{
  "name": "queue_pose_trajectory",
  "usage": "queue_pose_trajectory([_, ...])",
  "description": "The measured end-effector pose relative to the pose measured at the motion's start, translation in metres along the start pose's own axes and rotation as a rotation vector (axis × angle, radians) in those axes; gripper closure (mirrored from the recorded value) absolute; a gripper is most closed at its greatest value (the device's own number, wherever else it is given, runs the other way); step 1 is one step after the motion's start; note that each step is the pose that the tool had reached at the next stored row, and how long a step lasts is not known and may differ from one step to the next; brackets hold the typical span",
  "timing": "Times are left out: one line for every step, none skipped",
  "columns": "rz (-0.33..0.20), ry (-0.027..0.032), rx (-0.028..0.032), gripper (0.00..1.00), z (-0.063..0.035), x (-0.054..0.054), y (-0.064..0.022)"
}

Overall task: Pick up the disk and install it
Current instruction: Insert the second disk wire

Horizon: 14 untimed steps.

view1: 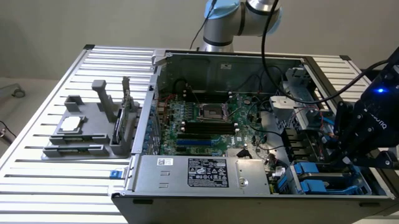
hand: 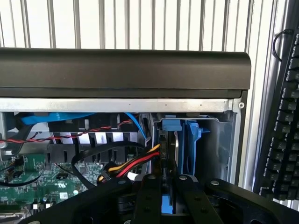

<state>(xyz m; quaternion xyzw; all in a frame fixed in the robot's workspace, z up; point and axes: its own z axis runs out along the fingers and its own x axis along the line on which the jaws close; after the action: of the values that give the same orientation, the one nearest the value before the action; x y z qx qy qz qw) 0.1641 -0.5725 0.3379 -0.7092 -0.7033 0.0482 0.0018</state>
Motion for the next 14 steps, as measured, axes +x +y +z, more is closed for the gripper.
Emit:
queue_pose_trajectory([0.001,0.0002,0.0001,0.84,0.0001,-0.0001,0.0002])
queue_pose_trajectory([0.002,0.0002,0.0000,0.84,0.0003,-0.0002,0.0004])
queue_pose_trajectory([0.003,0.0003,0.0001,0.84,0.0006,-0.0003,0.0006])
queue_pose_trajectory([0.004,0.0005,0.0002,0.84,0.0010,-0.0005,0.0006])
queue_pose_trajectory([0.004,0.0006,0.0002,0.84,0.0014,-0.0007,0.0007])
queue_pose_trajectory([0.005,0.0007,0.0003,0.84,0.0018,-0.0008,0.0007])
queue_pose_trajectory([0.006,0.0006,0.0003,0.84,0.0022,-0.0011,0.0007])
queue_pose_trajectory([0.006,0.0005,0.0004,0.84,0.0024,-0.0014,0.0008])
queue_pose_trajectory([0.007,0.0005,0.0004,0.84,0.0028,-0.0018,0.0008])
queue_pose_trajectory([0.008,0.0008,0.0005,0.84,0.0033,-0.0021,0.0008])
queue_pose_trajectory([0.008,0.0009,0.0006,0.84,0.0036,-0.0024,0.0008])
queue_pose_trajectory([0.008,0.0008,0.0006,0.84,0.0039,-0.0028,0.0008])
queue_pose_trajectory([0.009,0.0008,0.0006,0.84,0.0042,-0.0032,0.0008])
queue_pose_trajectory([0.009,0.0009,0.0006,0.84,0.0045,-0.0035,0.0009])
